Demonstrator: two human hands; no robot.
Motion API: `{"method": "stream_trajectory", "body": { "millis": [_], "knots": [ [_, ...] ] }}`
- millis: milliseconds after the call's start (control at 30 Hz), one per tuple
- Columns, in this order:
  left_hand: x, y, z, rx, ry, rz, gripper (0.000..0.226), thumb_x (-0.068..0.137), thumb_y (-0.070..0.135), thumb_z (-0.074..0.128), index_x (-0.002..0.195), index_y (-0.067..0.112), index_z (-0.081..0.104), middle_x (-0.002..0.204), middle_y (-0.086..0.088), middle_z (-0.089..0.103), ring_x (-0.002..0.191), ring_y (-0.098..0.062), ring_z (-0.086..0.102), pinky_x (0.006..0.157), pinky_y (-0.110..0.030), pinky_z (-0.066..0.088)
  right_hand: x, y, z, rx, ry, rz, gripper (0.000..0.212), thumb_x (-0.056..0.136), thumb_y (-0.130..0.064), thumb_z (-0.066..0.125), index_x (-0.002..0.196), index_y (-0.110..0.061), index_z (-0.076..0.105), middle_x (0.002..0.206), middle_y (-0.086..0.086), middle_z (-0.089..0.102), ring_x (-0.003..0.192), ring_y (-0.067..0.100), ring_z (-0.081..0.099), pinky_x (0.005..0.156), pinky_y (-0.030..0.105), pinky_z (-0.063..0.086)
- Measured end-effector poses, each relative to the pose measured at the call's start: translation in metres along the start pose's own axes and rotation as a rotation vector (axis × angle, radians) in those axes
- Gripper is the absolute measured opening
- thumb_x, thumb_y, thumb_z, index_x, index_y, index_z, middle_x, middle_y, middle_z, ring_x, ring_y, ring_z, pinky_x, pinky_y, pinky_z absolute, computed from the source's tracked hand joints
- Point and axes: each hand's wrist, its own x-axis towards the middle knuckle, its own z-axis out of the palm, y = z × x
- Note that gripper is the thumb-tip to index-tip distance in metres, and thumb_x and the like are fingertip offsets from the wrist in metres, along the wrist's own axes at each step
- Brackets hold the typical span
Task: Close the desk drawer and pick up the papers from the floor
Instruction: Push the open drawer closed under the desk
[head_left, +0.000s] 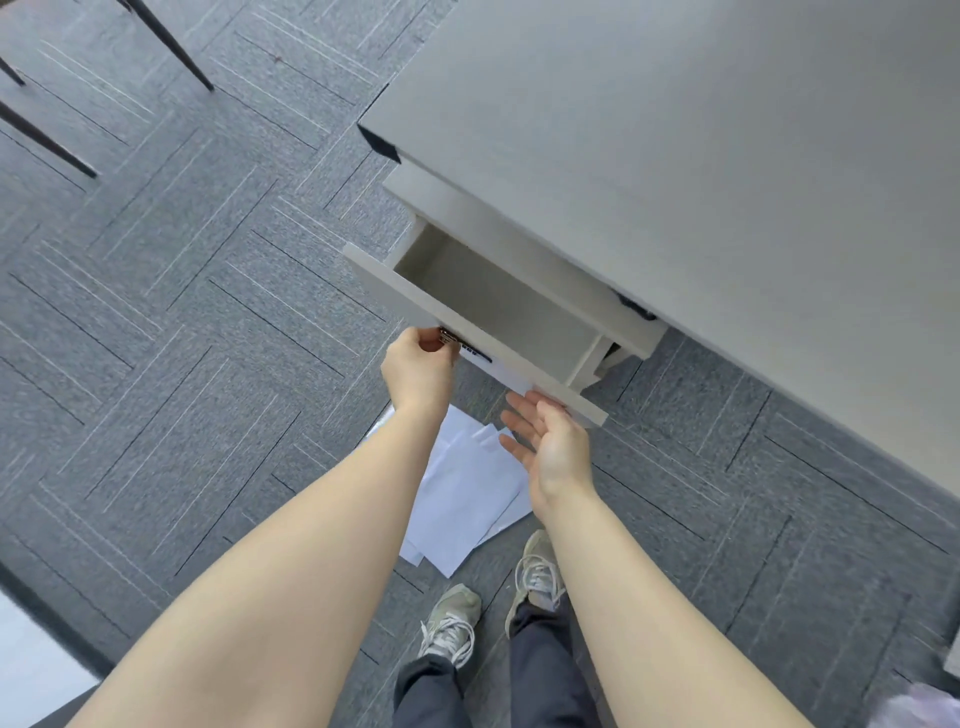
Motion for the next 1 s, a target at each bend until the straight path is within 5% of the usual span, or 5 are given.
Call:
{"method": "stream_trajectory", "body": {
  "millis": [267, 467, 600, 800, 1000],
  "knots": [
    [0.025, 0.041, 0.049, -0.052, -0.012, 0.033, 0.014, 0.069, 0.017, 0.068, 0.083, 0.022, 0.067, 0.086, -0.009, 0.077, 0.086, -0.028, 0.072, 0.083, -0.043, 0.056, 0.048, -0.05, -0.015, -0.014, -0.036, -0.053, 0.033, 0.101, -0.029, 0.032, 0.121, -0.014, 0.053, 0.111, 0.001, 0.069, 0.106, 0.02, 0.063, 0.085, 0.036, 0.052],
    [0.032, 0.048, 0.059, -0.046, 0.007, 0.061, 0.013, 0.069, 0.014, 0.069, 0.078, 0.023, 0.067, 0.082, -0.008, 0.075, 0.084, -0.03, 0.071, 0.081, -0.044, 0.057, 0.061, -0.059, -0.021, -0.077, -0.022, -0.086, 0.026, 0.099, -0.024, 0.036, 0.108, -0.016, 0.059, 0.112, 0.004, 0.072, 0.104, 0.017, 0.067, 0.08, 0.033, 0.052],
    [0.029, 0.045, 0.054, 0.226, 0.001, 0.248, 0.022, 0.083, 0.02, 0.067, 0.103, 0.011, 0.07, 0.096, -0.007, 0.075, 0.092, -0.028, 0.067, 0.081, -0.036, 0.053, 0.06, -0.058, -0.024, -0.088, -0.048, -0.082, 0.024, 0.098, -0.026, 0.038, 0.104, -0.02, 0.061, 0.111, 0.002, 0.073, 0.102, 0.017, 0.068, 0.078, 0.033, 0.052],
    [0.031, 0.04, 0.053, 0.593, 0.017, 0.478, 0.029, 0.094, 0.027, 0.053, 0.107, 0.003, 0.065, 0.097, -0.024, 0.071, 0.09, -0.042, 0.063, 0.071, -0.042, 0.048, 0.06, -0.06, -0.029, -0.135, -0.084, -0.084, 0.028, 0.099, -0.026, 0.038, 0.116, -0.014, 0.057, 0.11, 0.002, 0.072, 0.096, 0.02, 0.068, 0.08, 0.036, 0.054],
    [0.041, 0.031, 0.055, 0.474, -0.087, 0.421, 0.025, 0.094, 0.013, 0.044, 0.105, 0.004, 0.064, 0.102, -0.023, 0.071, 0.094, -0.039, 0.065, 0.075, -0.04, 0.051, 0.06, -0.058, -0.027, -0.139, -0.05, -0.113, 0.025, 0.097, -0.022, 0.046, 0.116, -0.015, 0.06, 0.104, 0.002, 0.071, 0.078, 0.019, 0.063, 0.071, 0.033, 0.052]
  ]
}}
